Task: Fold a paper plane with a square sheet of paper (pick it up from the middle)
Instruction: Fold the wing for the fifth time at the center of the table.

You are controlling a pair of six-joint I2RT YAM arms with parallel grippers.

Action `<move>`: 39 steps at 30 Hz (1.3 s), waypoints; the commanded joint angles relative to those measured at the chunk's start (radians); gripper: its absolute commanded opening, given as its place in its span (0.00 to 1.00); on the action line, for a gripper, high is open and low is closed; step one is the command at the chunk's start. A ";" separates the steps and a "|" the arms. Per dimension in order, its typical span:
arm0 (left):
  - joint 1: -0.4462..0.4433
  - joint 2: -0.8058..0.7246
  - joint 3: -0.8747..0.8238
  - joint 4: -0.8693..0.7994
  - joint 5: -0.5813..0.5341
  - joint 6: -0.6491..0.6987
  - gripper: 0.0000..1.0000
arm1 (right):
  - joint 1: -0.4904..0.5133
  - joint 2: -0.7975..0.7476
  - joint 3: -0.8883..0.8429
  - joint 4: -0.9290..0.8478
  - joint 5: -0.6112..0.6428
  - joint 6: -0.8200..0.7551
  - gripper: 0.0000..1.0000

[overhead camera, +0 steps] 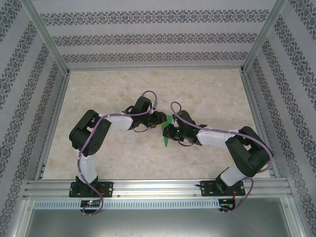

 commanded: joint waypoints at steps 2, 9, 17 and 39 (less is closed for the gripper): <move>0.001 0.028 0.035 0.007 0.034 0.014 0.38 | -0.013 0.018 -0.023 0.053 -0.019 0.023 0.15; -0.003 0.056 0.057 0.000 0.052 0.022 0.39 | -0.024 0.057 -0.029 0.050 -0.012 0.042 0.15; -0.005 0.082 0.083 -0.019 0.057 0.040 0.39 | -0.027 0.064 -0.055 0.057 -0.009 0.055 0.14; -0.014 0.156 0.097 -0.078 0.050 0.042 0.38 | -0.001 -0.006 0.043 0.016 -0.054 0.013 0.18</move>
